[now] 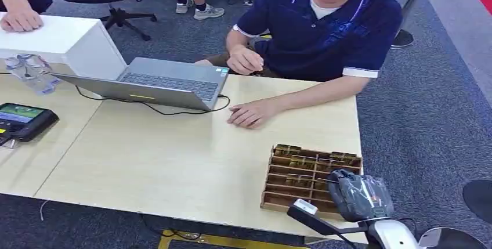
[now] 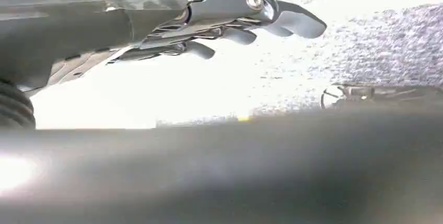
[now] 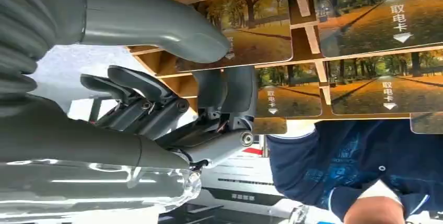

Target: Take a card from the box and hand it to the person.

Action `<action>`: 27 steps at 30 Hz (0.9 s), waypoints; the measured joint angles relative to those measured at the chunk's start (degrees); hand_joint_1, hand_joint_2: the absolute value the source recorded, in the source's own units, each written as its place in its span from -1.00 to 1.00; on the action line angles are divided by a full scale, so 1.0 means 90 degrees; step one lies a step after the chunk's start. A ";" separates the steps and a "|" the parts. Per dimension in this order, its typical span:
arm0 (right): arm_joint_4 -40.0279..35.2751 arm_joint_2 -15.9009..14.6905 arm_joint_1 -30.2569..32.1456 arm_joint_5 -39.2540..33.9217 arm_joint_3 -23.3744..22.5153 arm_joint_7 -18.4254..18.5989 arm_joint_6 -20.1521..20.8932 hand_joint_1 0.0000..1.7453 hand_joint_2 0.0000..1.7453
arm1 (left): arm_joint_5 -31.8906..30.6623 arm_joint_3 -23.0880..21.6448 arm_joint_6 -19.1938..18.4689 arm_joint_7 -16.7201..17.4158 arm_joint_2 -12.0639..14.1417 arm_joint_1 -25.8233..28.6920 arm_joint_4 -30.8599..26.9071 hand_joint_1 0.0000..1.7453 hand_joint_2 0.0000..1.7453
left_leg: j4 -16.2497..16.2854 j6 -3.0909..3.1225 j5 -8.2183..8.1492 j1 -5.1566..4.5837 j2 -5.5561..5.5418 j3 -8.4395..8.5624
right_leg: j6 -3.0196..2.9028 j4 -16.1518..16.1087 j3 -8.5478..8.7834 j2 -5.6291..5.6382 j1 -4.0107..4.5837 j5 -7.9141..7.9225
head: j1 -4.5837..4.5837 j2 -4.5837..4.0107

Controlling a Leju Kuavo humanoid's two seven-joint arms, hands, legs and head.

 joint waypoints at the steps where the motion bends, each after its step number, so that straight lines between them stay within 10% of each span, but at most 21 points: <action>1: 0.0000 0.0000 0.0000 0.0000 0.0000 0.0000 0.0000 1.00 1.00 | -0.0020 0.0000 0.0030 0.0000 0.0002 0.0000 0.0000 -1.00 1.00 | 0.0000 0.0000 0.0000 0.0000 0.0000 0.0000 | 0.0000 0.0000 0.0000 0.0000 0.0000 0.0000 | 0.0000 0.0000; 27: -0.0537 0.0044 -0.0167 0.0032 -0.0556 -0.0228 -0.0185 1.00 1.00 | 0.0082 0.0002 -0.0107 -0.0007 0.0007 0.0008 0.0000 -1.00 1.00 | 0.0000 -0.0001 0.0000 0.0000 0.0000 -0.0005 | 0.0000 0.0000 -0.0003 -0.0001 0.0000 0.0000 | -0.0002 0.0000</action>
